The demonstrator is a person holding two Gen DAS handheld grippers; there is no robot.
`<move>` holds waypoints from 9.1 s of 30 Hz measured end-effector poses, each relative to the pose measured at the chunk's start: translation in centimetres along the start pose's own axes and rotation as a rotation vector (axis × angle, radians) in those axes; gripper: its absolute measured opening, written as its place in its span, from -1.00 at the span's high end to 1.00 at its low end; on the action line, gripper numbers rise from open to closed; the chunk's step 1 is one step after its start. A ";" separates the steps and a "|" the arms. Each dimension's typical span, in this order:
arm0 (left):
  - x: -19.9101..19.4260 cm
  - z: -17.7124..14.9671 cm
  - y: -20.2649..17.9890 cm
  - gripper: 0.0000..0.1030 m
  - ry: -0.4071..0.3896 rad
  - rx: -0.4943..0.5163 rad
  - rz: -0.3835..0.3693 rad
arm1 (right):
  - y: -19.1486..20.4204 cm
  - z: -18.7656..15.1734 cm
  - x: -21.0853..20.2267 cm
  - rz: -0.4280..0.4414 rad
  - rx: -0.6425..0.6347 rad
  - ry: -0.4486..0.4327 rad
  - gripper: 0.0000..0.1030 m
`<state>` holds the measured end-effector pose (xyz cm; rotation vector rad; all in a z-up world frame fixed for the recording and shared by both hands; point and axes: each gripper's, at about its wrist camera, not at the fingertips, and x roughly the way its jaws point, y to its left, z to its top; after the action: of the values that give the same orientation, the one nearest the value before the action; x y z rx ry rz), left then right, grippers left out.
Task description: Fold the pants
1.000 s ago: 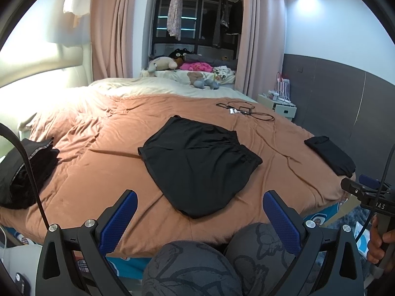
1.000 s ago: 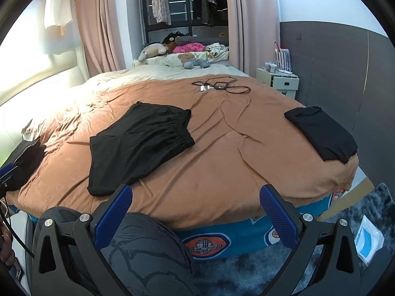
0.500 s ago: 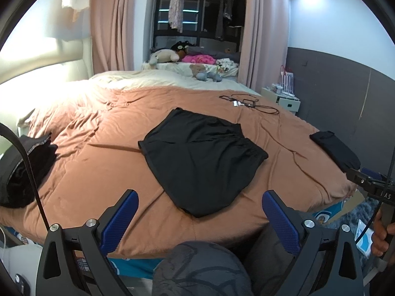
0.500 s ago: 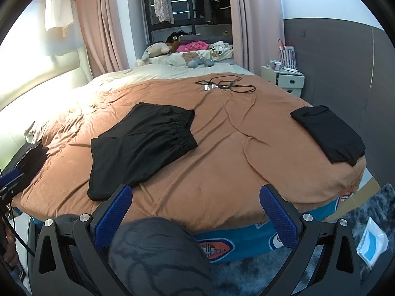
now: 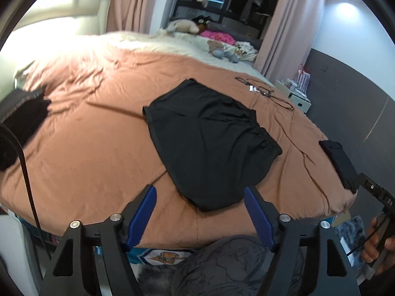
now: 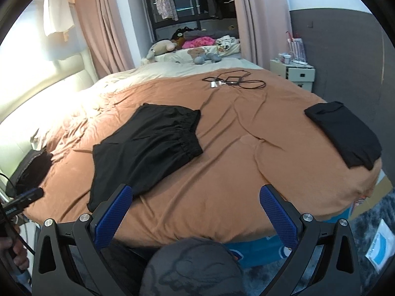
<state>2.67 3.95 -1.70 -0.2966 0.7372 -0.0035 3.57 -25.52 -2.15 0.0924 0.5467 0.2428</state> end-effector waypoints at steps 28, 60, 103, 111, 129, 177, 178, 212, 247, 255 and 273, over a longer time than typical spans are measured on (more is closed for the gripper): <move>12.3 -1.1 5.6 0.15 0.336 -0.491 -0.160 | -2.9 3.8 9.9 0.209 0.113 0.177 -0.87; 13.6 1.3 6.6 0.91 0.299 -0.589 -0.187 | -4.8 5.4 21.7 0.292 0.367 0.329 -0.22; 14.6 0.1 7.4 0.15 0.351 -0.595 -0.137 | -8.2 5.3 24.2 0.350 0.514 0.341 0.97; 17.0 0.0 7.6 0.15 0.359 -0.590 -0.149 | -8.5 4.9 24.3 0.361 0.492 0.337 0.97; 17.3 -1.4 6.9 0.70 0.394 -0.665 -0.268 | -9.1 4.2 26.0 0.424 0.526 0.365 0.18; 21.7 26.2 6.6 0.97 0.175 -0.459 -0.304 | -4.7 13.7 30.4 0.522 0.584 0.151 0.97; 22.3 26.5 6.7 0.97 0.179 -0.454 -0.297 | -4.7 14.0 30.9 0.518 0.594 0.153 0.97; 38.1 27.4 7.5 -0.23 0.328 -0.376 -0.100 | -2.9 18.2 34.2 0.242 0.296 0.187 -0.44; 46.3 33.3 4.1 0.90 0.273 -0.332 -0.009 | -1.9 18.2 37.6 0.227 0.199 0.247 0.78; 49.1 34.6 3.2 0.89 0.290 -0.303 -0.021 | -2.3 17.8 37.4 0.202 0.244 0.199 0.84; 43.3 35.9 3.7 -0.64 0.248 -0.150 0.011 | -4.4 17.3 34.5 0.231 0.363 0.157 -0.36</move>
<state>58.19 12.42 -6.16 -0.4408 0.9873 0.0258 42.08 -21.45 -5.50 0.4944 0.7331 0.3758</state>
